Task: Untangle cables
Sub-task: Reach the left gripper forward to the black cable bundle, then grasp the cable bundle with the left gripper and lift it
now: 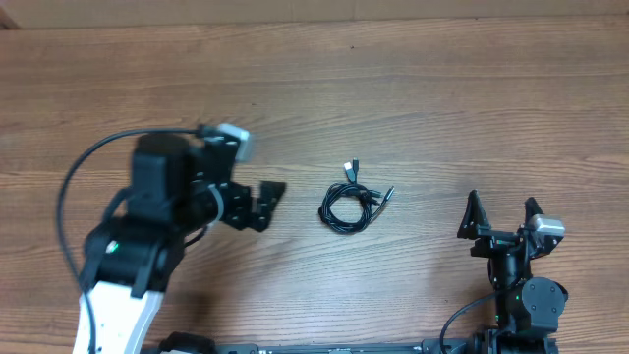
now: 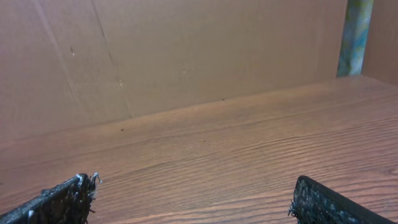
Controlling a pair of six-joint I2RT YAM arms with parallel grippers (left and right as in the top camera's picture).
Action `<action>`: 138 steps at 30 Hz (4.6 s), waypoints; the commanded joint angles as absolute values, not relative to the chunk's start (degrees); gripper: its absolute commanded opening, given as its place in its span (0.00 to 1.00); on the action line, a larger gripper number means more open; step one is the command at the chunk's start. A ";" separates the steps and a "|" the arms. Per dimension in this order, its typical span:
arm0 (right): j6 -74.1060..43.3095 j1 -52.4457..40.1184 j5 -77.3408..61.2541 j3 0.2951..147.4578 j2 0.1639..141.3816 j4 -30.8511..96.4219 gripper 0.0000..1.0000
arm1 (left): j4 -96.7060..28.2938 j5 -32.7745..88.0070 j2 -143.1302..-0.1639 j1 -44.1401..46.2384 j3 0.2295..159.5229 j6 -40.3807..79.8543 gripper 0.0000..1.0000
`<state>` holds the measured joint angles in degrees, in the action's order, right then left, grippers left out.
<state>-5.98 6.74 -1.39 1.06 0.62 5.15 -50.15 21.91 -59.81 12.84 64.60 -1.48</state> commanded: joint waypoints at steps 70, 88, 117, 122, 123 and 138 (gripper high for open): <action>-6.17 6.72 -0.95 0.47 0.16 4.82 1.00 | -40.80 5.23 -103.11 31.79 77.01 12.27 0.04; -6.17 6.72 -0.93 0.47 0.16 4.82 1.00 | -46.48 0.49 -103.77 31.79 76.97 -7.75 0.72; -6.17 6.72 -0.93 0.47 0.16 4.82 1.00 | -28.10 -0.60 -103.81 31.51 58.98 9.93 0.04; -6.17 6.72 -0.93 0.47 0.16 4.82 1.00 | -28.01 -0.43 -103.81 31.51 59.09 10.17 0.04; -6.17 6.72 -0.93 0.47 0.16 4.82 1.00 | -28.05 -0.43 -103.79 31.51 59.20 11.03 0.04; -6.17 6.72 -0.93 0.47 0.16 4.82 1.00 | -39.42 6.15 -103.37 31.46 66.63 19.79 0.04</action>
